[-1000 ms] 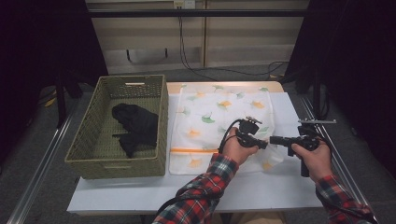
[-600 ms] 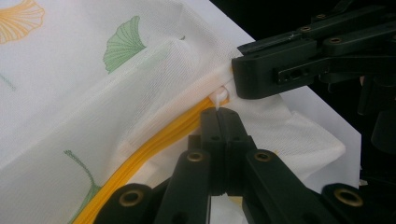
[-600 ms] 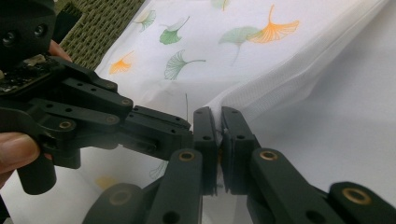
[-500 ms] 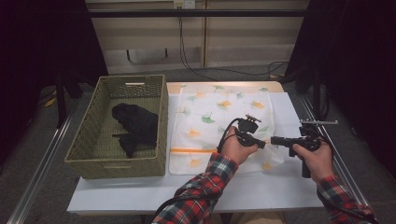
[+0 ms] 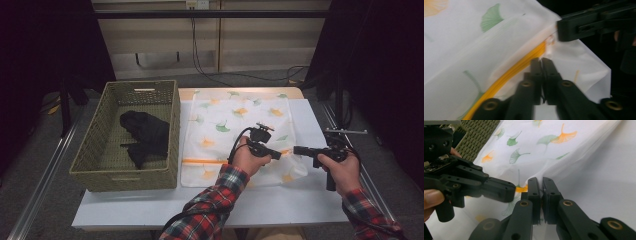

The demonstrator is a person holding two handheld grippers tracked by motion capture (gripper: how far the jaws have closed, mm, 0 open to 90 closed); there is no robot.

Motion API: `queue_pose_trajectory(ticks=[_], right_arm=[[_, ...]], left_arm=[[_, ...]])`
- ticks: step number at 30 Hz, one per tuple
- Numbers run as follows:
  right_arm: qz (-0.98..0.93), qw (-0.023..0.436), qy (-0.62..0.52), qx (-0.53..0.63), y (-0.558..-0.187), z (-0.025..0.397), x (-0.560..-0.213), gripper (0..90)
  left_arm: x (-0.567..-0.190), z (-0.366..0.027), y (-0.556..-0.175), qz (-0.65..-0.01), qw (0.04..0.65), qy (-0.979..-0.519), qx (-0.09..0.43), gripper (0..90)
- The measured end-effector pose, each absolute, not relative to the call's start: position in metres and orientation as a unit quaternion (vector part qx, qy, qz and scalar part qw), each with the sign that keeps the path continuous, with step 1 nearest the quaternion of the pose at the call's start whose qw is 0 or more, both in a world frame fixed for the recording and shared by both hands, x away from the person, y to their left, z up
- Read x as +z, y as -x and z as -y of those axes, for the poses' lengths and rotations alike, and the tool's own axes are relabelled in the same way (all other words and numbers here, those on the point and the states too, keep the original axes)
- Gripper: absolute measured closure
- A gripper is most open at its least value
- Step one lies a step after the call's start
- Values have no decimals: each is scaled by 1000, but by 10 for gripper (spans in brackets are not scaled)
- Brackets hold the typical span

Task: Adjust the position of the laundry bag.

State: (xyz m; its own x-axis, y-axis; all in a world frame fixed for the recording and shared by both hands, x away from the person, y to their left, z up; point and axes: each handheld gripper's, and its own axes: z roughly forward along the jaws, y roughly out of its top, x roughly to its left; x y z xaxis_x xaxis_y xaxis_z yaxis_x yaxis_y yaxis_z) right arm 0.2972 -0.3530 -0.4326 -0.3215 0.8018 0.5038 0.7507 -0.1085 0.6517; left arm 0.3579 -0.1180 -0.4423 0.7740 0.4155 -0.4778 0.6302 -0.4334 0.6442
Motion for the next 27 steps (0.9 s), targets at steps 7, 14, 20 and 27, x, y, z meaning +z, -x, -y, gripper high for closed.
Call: queue_pose_trajectory(ticks=[7,14,20,27], right_arm=[[-670,31,-578,464,-299,348,-433,859],[-671,23,-576,466,-299,345,-432,860],[-669,23,-575,470,-300,343,-432,860],[-668,20,-575,472,-299,344,-432,860]], left_arm=[[-443,126,-357,-297,433,-844,-113,676],[-446,126,-357,-302,433,-845,-88,751],[-446,128,-356,-307,430,-845,-83,815],[-442,127,-355,-312,425,-845,-94,858]])
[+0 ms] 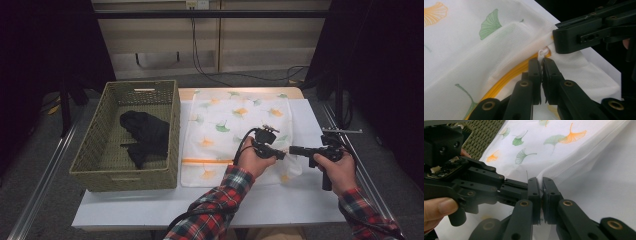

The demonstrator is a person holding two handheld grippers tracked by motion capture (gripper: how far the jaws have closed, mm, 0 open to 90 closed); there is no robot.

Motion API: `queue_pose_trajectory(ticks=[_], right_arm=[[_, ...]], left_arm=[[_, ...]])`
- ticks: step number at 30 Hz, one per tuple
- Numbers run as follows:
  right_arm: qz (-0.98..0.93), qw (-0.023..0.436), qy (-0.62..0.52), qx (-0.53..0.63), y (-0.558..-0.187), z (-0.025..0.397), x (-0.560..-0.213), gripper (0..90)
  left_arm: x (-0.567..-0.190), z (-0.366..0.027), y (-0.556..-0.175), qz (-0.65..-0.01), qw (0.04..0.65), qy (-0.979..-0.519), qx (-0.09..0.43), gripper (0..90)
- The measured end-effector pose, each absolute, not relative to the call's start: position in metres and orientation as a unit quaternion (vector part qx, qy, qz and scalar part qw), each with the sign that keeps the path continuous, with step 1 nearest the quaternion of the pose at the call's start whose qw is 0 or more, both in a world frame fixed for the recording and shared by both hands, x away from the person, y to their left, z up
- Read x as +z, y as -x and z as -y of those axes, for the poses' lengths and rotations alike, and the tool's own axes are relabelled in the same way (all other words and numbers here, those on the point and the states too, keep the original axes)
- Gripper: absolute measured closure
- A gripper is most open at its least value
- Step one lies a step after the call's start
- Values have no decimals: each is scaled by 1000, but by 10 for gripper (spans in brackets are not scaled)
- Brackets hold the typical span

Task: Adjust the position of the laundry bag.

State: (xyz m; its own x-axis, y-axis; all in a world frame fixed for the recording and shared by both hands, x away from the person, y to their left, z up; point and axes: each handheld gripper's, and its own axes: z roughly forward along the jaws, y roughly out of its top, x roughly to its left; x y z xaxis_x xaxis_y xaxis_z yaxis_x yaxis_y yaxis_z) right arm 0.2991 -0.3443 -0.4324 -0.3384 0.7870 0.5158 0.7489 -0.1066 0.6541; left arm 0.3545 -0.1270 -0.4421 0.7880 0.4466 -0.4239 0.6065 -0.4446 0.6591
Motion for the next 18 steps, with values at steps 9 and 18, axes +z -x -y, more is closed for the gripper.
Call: queue_pose_trajectory(ticks=[9,18], right_arm=[[-668,19,-574,472,-298,343,-430,860],[-670,16,-573,472,-298,343,-431,861]], left_arm=[[-436,126,-352,-320,418,-845,-97,900],[-436,125,-352,-330,413,-843,-101,900]])
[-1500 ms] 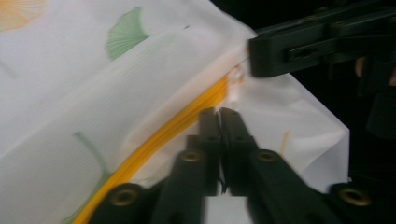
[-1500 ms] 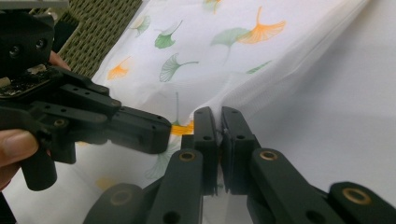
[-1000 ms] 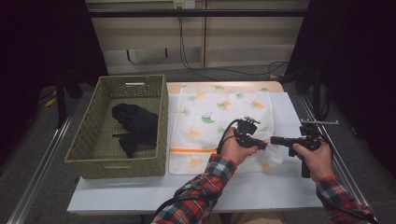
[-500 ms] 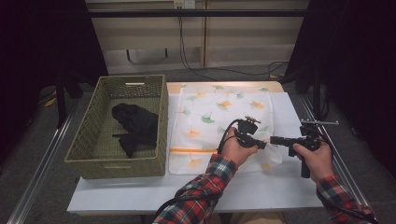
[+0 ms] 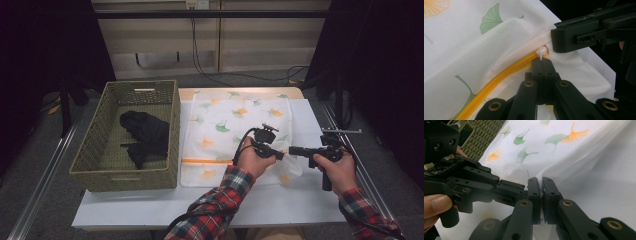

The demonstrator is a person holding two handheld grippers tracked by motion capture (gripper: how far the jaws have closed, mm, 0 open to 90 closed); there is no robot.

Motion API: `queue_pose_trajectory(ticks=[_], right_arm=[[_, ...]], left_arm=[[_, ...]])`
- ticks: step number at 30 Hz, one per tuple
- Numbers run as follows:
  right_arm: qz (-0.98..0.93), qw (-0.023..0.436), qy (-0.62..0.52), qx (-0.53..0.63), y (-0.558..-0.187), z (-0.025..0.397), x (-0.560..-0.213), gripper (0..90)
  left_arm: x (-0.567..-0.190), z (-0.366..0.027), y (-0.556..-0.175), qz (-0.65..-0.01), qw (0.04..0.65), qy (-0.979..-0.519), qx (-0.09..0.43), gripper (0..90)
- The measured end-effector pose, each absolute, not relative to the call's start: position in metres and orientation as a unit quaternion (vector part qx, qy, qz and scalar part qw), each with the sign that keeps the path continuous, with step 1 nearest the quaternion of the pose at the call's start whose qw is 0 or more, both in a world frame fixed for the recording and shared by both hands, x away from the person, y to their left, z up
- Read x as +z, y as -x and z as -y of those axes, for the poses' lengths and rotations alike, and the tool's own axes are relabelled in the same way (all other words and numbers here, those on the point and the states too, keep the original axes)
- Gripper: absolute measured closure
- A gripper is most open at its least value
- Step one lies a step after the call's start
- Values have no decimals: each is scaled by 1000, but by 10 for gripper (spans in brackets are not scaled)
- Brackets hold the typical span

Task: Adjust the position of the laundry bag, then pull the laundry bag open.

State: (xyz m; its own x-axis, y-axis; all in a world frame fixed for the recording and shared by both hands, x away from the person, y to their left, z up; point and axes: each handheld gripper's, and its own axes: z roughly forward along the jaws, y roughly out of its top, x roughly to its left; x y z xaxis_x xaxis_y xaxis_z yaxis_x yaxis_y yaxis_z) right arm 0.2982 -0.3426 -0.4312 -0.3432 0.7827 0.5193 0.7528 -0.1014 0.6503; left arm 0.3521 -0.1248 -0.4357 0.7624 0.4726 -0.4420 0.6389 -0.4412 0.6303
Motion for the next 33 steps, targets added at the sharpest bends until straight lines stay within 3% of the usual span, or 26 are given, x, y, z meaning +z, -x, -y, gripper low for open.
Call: queue_pose_trajectory(ticks=[33], right_arm=[[-672,18,-575,466,-299,346,-430,861]], left_arm=[[-434,119,-353,-349,397,-842,-112,900]])
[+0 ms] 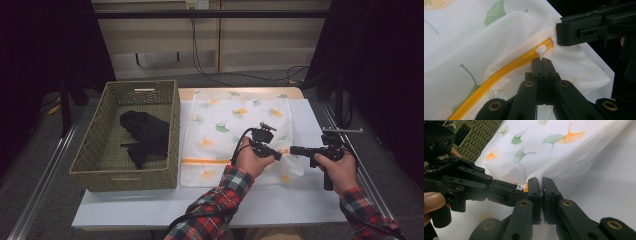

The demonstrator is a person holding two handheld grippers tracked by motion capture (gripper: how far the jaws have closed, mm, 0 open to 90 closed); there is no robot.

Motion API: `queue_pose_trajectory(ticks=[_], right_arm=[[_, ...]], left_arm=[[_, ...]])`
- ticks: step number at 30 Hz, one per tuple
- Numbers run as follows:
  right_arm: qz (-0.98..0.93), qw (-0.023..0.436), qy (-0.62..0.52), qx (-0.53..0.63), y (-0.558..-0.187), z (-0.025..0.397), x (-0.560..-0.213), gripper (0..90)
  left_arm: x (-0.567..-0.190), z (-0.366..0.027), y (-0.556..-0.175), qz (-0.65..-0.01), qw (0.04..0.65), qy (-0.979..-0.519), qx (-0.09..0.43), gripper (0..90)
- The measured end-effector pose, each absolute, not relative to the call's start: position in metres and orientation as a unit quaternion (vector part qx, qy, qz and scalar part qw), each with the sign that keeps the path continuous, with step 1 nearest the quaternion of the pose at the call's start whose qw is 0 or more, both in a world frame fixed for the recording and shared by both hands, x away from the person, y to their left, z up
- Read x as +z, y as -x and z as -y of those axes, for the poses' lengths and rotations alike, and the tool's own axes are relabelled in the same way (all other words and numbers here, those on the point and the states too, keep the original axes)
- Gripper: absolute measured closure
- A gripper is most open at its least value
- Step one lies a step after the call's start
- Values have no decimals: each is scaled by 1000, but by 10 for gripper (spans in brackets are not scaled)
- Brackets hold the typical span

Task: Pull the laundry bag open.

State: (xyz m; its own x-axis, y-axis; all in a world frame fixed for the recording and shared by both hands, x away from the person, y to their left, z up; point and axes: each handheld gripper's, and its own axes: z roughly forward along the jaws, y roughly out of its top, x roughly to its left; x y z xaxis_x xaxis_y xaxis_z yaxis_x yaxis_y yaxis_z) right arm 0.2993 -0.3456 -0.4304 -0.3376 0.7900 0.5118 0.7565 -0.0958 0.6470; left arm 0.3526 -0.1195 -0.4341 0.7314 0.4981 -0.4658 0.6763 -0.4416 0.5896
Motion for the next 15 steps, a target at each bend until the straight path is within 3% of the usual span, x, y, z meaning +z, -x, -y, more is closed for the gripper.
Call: queue_pose_trajectory(ticks=[15], right_arm=[[-673,19,-578,460,-299,349,-431,862]], left_arm=[[-435,115,-355,-358,390,-840,-117,900]])
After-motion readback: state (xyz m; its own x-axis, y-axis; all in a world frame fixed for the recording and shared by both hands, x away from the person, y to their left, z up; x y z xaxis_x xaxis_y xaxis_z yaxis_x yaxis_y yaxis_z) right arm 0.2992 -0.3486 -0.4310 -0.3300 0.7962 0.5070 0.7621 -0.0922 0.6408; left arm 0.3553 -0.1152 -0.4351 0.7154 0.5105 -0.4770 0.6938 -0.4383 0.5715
